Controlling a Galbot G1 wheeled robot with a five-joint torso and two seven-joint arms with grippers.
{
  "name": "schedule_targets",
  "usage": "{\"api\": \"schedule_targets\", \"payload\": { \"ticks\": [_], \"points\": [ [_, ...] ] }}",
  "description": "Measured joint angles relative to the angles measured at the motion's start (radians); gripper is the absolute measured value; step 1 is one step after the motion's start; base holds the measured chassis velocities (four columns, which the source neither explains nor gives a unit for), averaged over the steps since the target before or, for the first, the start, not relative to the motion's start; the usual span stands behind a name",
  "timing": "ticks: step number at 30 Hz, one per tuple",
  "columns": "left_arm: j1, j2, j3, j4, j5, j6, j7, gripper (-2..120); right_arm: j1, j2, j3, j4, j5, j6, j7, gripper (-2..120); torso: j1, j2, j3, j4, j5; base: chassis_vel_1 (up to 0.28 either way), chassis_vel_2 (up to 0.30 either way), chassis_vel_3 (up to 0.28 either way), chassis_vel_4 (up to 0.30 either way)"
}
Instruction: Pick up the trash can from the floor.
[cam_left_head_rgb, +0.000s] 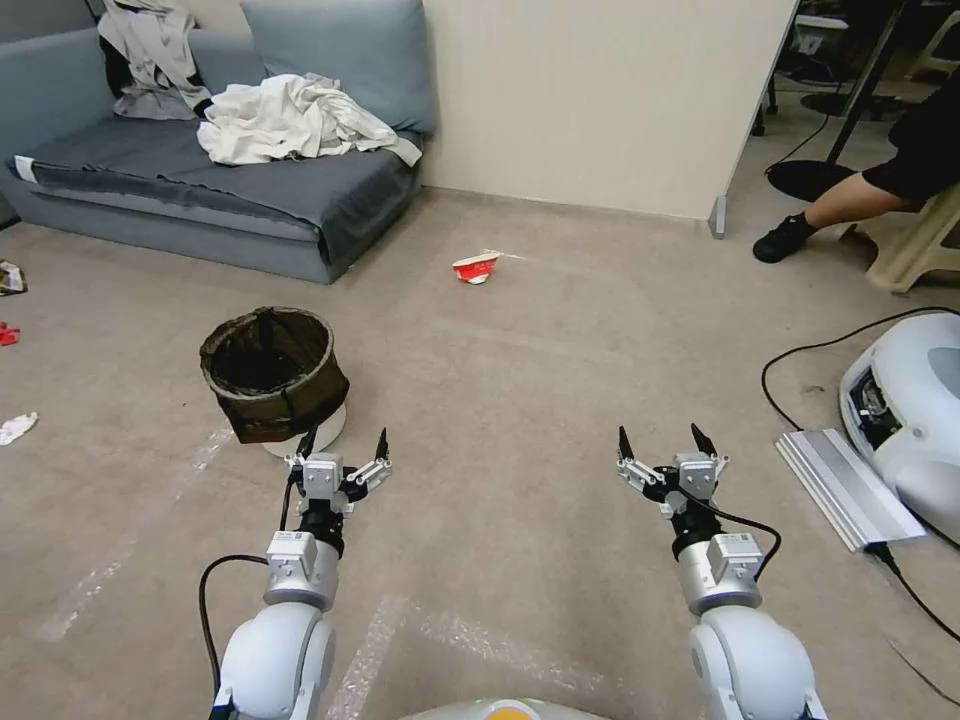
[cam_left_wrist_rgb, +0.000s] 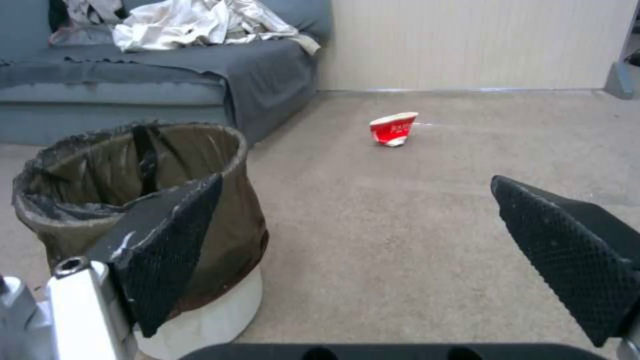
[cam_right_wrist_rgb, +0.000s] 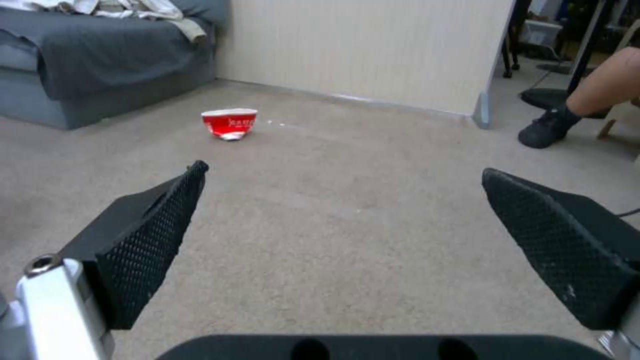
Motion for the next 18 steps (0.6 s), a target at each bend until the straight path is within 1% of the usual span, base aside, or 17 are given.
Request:
{"api": "schedule_targets", "payload": {
  "ticks": [18],
  "points": [
    [0.001, 0.0, -0.001, -0.003, 0.0, 0.001, 0.0, 100, 0.0, 0.0, 0.0, 0.0, 0.0, 0.0, 0.0, 100, 0.0, 0.0, 0.0, 0.0, -0.0001, 0.0, 0.0, 0.0, 0.0]
  ]
}}
